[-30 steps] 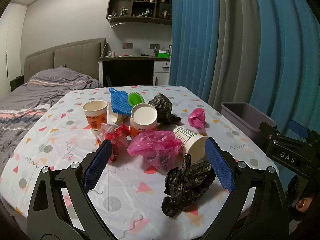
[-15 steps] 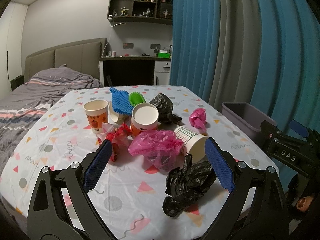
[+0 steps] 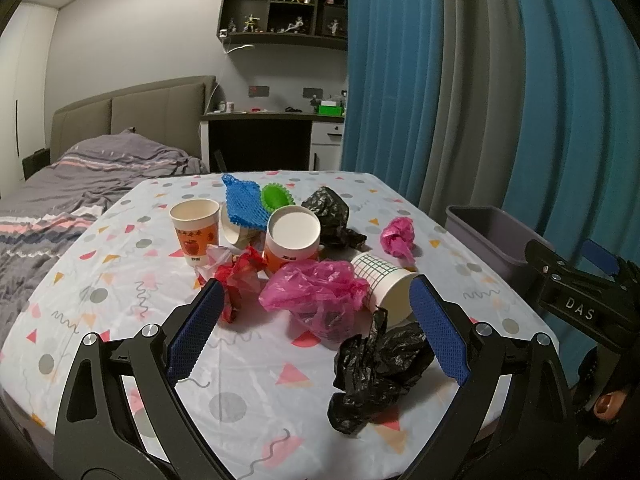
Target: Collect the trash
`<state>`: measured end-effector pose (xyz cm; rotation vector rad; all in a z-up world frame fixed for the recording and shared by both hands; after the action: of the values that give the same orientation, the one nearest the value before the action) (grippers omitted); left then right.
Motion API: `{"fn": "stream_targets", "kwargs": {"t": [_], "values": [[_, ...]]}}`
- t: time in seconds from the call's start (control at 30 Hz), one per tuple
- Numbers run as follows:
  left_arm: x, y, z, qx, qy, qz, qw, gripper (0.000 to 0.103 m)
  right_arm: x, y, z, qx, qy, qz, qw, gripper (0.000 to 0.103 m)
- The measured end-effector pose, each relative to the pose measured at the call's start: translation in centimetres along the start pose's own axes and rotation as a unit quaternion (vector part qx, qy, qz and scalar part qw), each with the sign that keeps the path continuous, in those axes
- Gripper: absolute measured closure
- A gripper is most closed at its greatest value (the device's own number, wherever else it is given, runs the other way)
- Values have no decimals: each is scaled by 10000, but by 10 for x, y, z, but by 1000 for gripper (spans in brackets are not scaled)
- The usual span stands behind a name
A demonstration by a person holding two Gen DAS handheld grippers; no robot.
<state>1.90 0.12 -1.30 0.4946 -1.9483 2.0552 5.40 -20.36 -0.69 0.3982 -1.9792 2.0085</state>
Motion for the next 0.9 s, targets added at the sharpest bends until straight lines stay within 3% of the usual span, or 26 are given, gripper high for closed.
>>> {"fn": "stream_targets", "kwargs": {"t": [0.9], "values": [[0, 1, -5, 34, 14, -2, 10000, 11, -1, 1, -4, -2, -89, 61, 9999, 5]]}}
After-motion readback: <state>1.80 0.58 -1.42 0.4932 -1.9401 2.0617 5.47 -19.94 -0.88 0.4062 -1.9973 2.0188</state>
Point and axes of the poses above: each gripper's, at about its wrist camera, not at the fingertips, and x roughly against the way its jaws point, z to its right, y to its underside, the point moved 2 cm from there along -x, roughly the way its jaws point, and after that the axes turned 3 degrees about -y, right-handed, at the moved point
